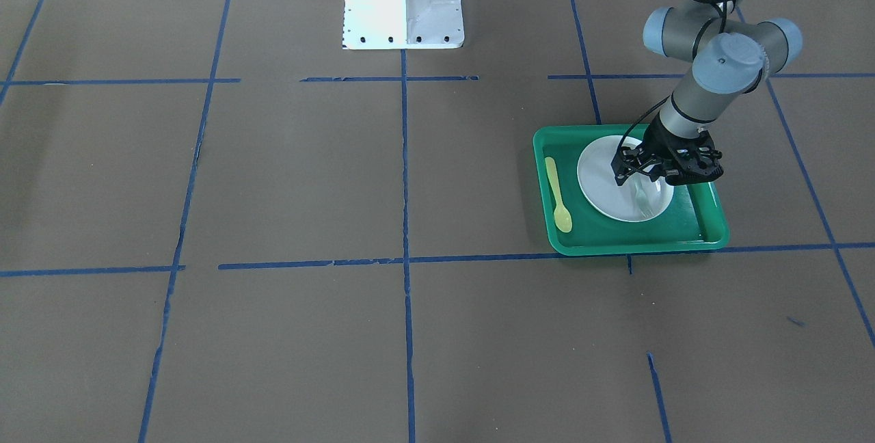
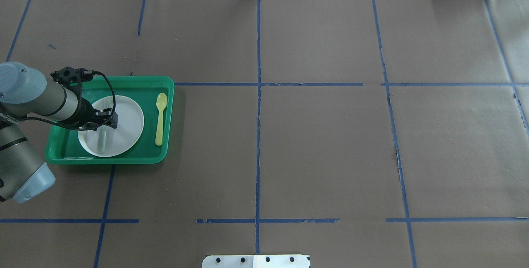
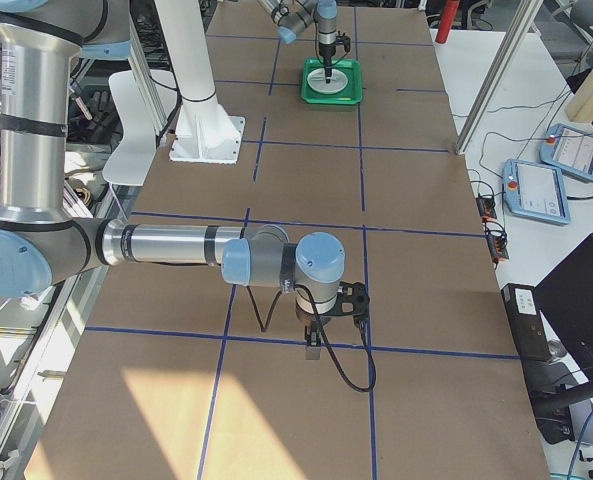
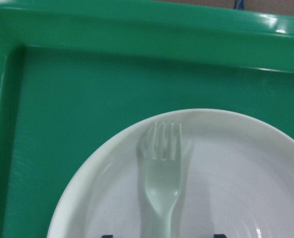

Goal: Place fork
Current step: 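Lower the left gripper and close it on the pale green fork handle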

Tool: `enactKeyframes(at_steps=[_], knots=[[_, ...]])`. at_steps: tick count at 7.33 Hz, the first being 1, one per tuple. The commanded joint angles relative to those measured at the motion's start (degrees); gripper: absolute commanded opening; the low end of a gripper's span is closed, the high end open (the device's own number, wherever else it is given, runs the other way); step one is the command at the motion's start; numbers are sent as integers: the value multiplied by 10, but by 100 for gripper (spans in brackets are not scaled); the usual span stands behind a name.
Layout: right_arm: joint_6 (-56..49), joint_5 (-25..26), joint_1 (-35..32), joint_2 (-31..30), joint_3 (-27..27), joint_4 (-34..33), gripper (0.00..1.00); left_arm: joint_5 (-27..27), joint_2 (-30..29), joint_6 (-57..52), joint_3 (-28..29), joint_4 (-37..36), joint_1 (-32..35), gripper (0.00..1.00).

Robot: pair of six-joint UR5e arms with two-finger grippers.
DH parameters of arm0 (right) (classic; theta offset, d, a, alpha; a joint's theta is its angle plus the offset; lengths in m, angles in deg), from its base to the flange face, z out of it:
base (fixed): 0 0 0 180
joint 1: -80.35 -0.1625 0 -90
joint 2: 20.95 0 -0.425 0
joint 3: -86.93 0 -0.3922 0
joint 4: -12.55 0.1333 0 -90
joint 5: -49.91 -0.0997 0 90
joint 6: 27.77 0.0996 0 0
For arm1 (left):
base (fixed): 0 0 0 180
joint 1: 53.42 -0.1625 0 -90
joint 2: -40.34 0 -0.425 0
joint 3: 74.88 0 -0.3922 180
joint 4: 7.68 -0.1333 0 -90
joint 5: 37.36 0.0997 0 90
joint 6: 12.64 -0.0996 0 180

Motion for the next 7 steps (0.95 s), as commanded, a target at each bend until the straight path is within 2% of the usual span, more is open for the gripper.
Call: enactKeyframes(at_steps=[1, 2, 4, 5, 6, 7], knots=[[0, 0, 0, 0, -1, 0, 100, -3, 1, -1, -5, 0, 0, 4], [0, 0, 0, 0, 0, 0, 100, -3, 1, 0, -6, 0, 0, 0], [0, 0, 0, 0, -1, 0, 100, -4, 4, -1, -26, -2, 4, 0], [0, 0, 0, 0, -1, 0, 100, -23, 4, -1, -35, -2, 11, 0], [0, 0, 0, 0, -1, 0, 100, -63, 7, -20, -37, -3, 47, 0], [0, 0, 0, 0, -1, 0, 100, -70, 25, -75, -38, -4, 79, 0]])
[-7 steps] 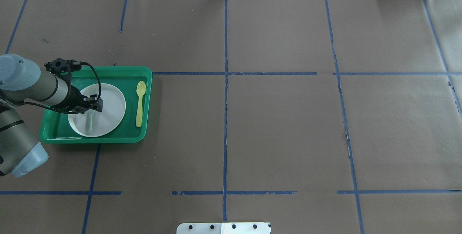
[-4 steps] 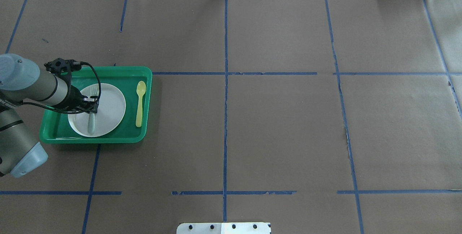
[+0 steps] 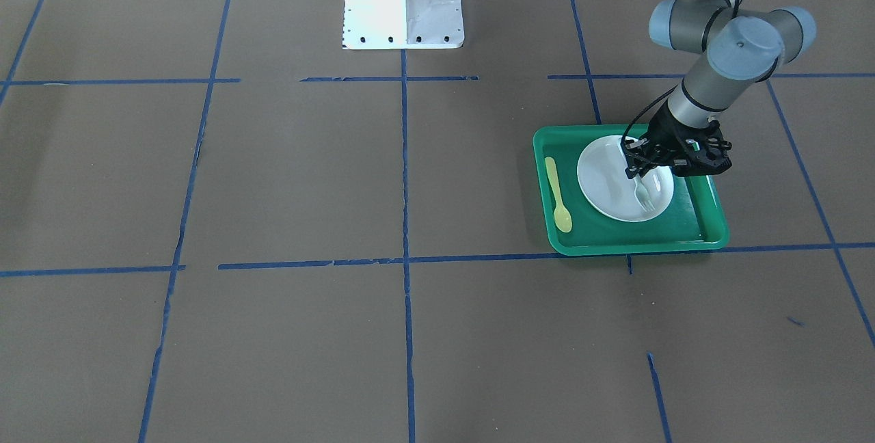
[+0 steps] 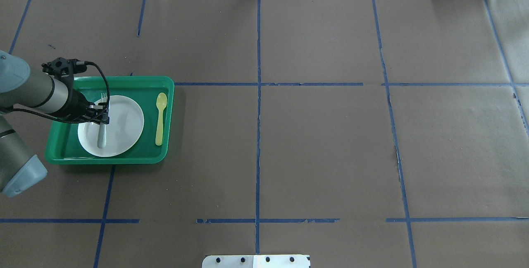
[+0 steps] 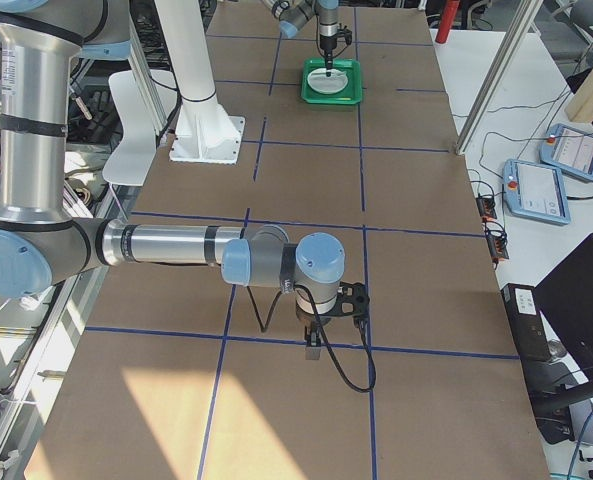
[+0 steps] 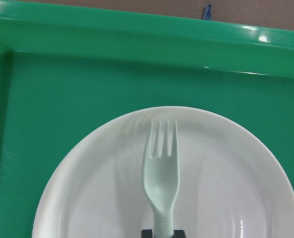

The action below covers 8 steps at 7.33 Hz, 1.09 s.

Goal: Place fork
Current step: 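Lift the fork and set it on the tray beside the plate, farther from the spoon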

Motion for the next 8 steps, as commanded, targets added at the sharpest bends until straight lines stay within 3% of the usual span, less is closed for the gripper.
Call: enactKeyframes(at_steps=[1, 5, 6, 8], knots=[[0, 0, 0, 0, 0, 0, 100, -20, 45, -108, -2, 2, 52, 0], [0, 0, 0, 0, 0, 0, 100, -25, 52, -136, 11, 3, 54, 1], [0, 0, 0, 0, 1, 0, 100, -26, 50, -137, 24, 4, 54, 99], [0, 0, 0, 0, 0, 0, 100, -26, 53, -135, 22, 3, 55, 100]])
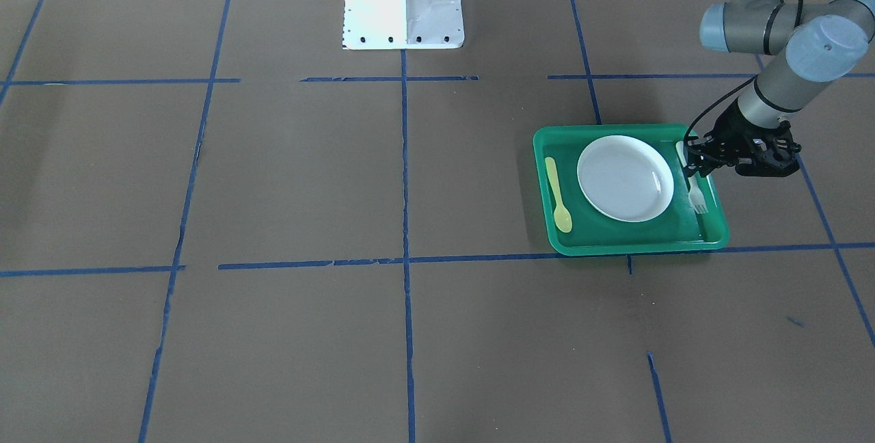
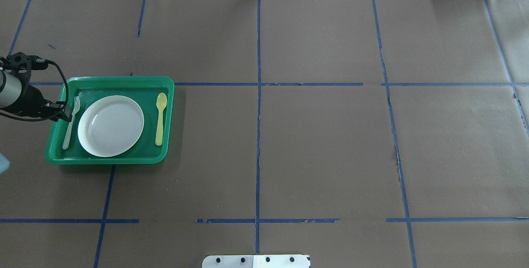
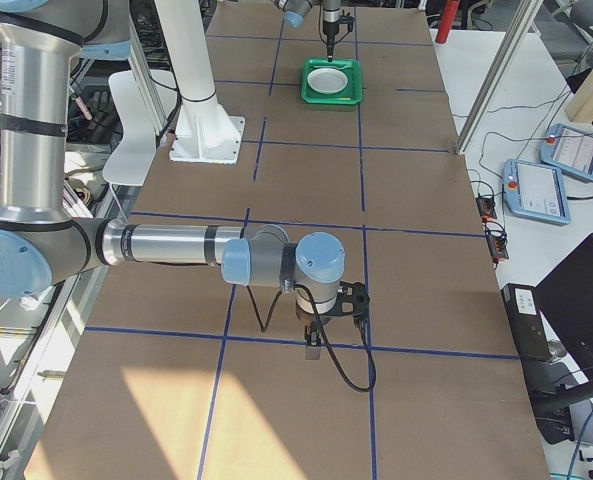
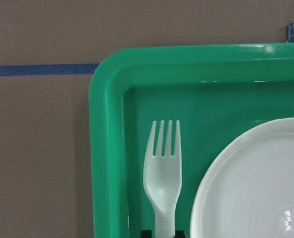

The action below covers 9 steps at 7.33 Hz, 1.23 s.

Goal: Place fork
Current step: 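Open the left gripper and withdraw it away from the tray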

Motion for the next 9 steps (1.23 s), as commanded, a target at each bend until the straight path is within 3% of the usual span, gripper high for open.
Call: enactKeyframes(at_steps=[1, 4, 6, 9], knots=[[0, 0, 0, 0, -1, 0, 100, -1, 5, 1, -4, 0, 2, 100], [0, 0, 0, 0, -1, 0, 100, -52, 28, -21, -16, -5, 73, 100], [0, 0, 0, 0, -1, 0, 100, -55, 70, -189, -24, -40, 156, 100], [0, 0, 0, 0, 0, 0, 100, -49, 58, -490, -24, -241, 321, 100]])
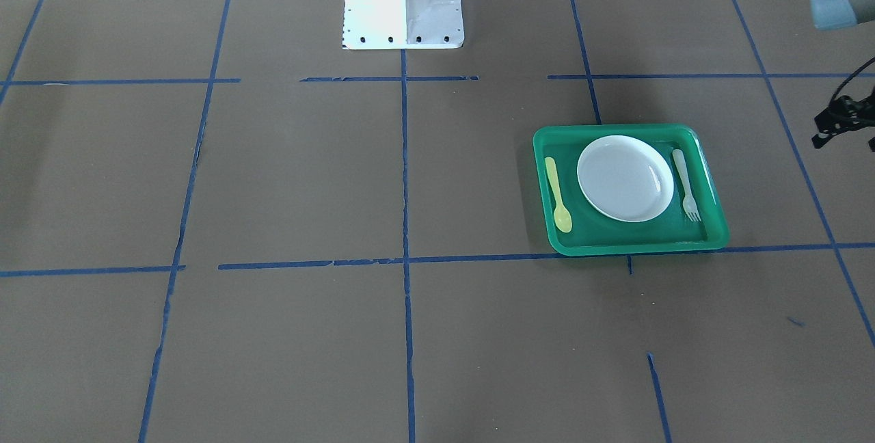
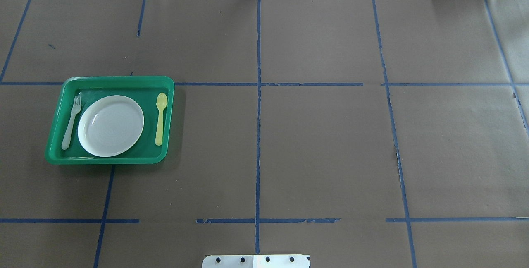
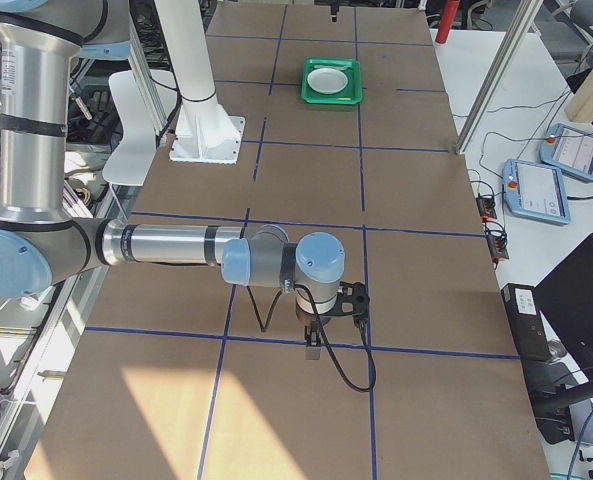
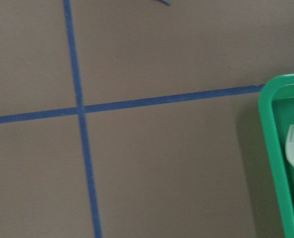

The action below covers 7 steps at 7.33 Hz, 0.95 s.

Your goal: Place fork

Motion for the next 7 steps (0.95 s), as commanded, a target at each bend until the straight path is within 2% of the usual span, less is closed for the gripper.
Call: enactKeyframes(at_steps=[1, 3, 7], knots=[[0, 0, 0, 0, 0, 0, 100, 0, 2, -155, 3, -92, 105, 100], [0, 0, 0, 0, 0, 0, 100, -1, 22, -153, -1, -91, 120, 100], [0, 0, 0, 0, 0, 0, 100, -4, 19, -158, 3, -87, 120, 100]])
